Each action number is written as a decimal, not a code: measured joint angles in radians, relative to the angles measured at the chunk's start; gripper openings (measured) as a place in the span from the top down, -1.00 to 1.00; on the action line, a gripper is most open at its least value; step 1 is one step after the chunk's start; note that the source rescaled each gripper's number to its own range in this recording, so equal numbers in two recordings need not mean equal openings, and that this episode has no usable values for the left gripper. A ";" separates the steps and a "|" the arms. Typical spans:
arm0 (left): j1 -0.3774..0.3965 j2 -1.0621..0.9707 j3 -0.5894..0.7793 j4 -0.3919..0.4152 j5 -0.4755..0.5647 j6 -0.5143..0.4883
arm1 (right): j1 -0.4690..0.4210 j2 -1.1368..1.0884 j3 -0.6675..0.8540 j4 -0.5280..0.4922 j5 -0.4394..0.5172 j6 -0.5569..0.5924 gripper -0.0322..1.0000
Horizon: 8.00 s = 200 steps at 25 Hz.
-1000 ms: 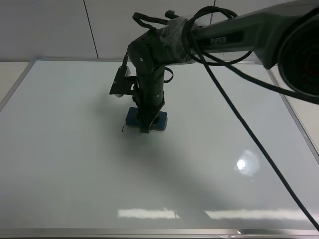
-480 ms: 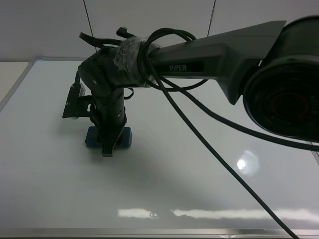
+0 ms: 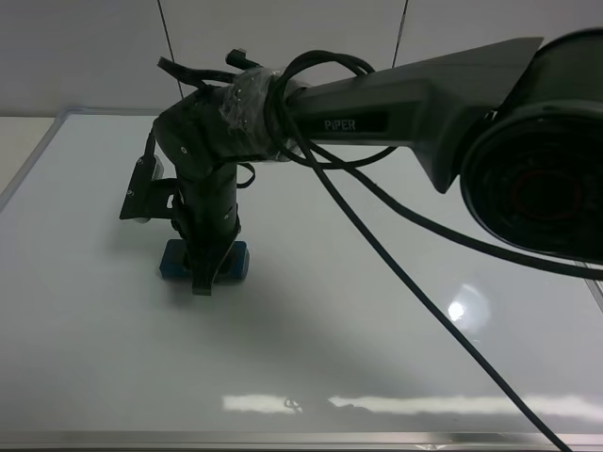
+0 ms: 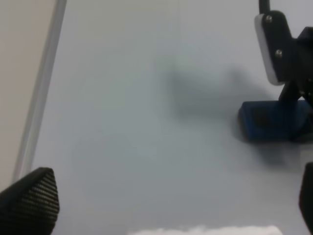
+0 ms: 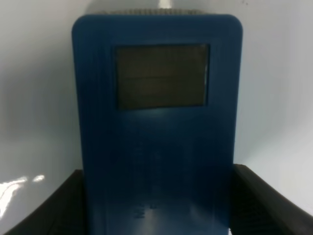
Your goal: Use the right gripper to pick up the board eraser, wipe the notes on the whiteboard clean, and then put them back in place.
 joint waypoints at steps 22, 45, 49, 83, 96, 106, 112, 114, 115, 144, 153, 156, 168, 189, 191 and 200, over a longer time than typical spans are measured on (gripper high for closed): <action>0.000 0.000 0.000 0.000 0.000 0.000 | -0.305 0.007 -0.002 -0.015 0.008 0.048 0.94; 0.000 0.000 0.000 0.000 0.000 0.000 | -0.240 -0.257 0.015 -0.129 0.150 0.341 0.94; 0.000 0.000 0.000 0.000 0.000 0.000 | -0.240 -0.351 0.079 -0.196 0.156 0.578 0.94; 0.000 0.000 0.000 0.000 0.000 0.000 | -0.501 -0.838 0.905 -0.266 -0.048 1.022 0.94; 0.000 0.000 0.000 0.000 0.000 0.000 | -0.677 -0.826 1.012 -0.279 -0.285 1.015 0.94; 0.000 0.000 0.000 0.000 0.000 0.000 | -0.702 -0.621 0.989 -0.266 -0.321 1.073 0.94; 0.000 0.000 0.000 0.000 0.000 0.000 | -0.702 -0.593 0.968 -0.267 -0.327 1.074 0.94; 0.000 0.000 0.000 0.000 0.000 0.000 | -0.702 -0.593 0.968 -0.267 -0.329 1.074 0.94; 0.000 0.000 0.000 0.000 0.000 0.000 | -0.702 -0.593 0.968 -0.267 -0.330 1.074 0.94; 0.000 0.000 0.000 0.000 0.000 0.000 | -0.702 -0.842 0.960 -0.327 -0.217 1.059 -1.00; 0.000 0.000 0.000 0.000 0.000 0.000 | -0.702 -1.021 0.912 -0.344 -0.074 1.056 -1.00; 0.000 0.000 0.000 0.000 0.000 0.000 | -0.709 -1.083 0.911 -0.345 -0.058 1.042 -1.00; 0.000 0.000 0.000 0.000 0.000 0.000 | -0.901 -1.390 0.911 -0.267 0.037 0.925 -1.00; 0.000 0.000 0.000 0.000 0.000 0.000 | -0.995 -2.000 0.911 -0.101 0.197 0.693 -1.00; 0.000 0.000 0.000 0.000 0.000 0.000 | -0.995 -2.047 0.910 -0.088 0.201 0.692 -1.00; 0.000 0.000 0.000 0.000 0.000 0.000 | -0.995 -2.221 0.915 -0.083 0.218 0.691 -1.00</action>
